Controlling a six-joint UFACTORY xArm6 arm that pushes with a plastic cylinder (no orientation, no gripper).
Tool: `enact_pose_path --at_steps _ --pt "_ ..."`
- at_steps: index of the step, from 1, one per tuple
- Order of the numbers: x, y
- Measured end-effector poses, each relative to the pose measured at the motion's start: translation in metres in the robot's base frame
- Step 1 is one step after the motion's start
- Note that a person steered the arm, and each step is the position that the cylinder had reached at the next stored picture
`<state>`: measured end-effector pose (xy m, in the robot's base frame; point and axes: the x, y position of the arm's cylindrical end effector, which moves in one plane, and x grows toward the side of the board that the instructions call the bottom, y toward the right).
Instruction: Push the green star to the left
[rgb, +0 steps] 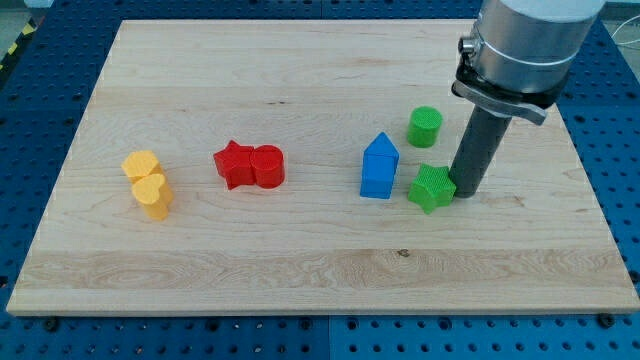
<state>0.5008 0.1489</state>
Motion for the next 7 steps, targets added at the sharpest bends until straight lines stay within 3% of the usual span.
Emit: enact_pose_path --at_steps 1,3,7 --pt "-0.003 0.003" --pt "-0.060 0.002" --pt "-0.012 -0.006"
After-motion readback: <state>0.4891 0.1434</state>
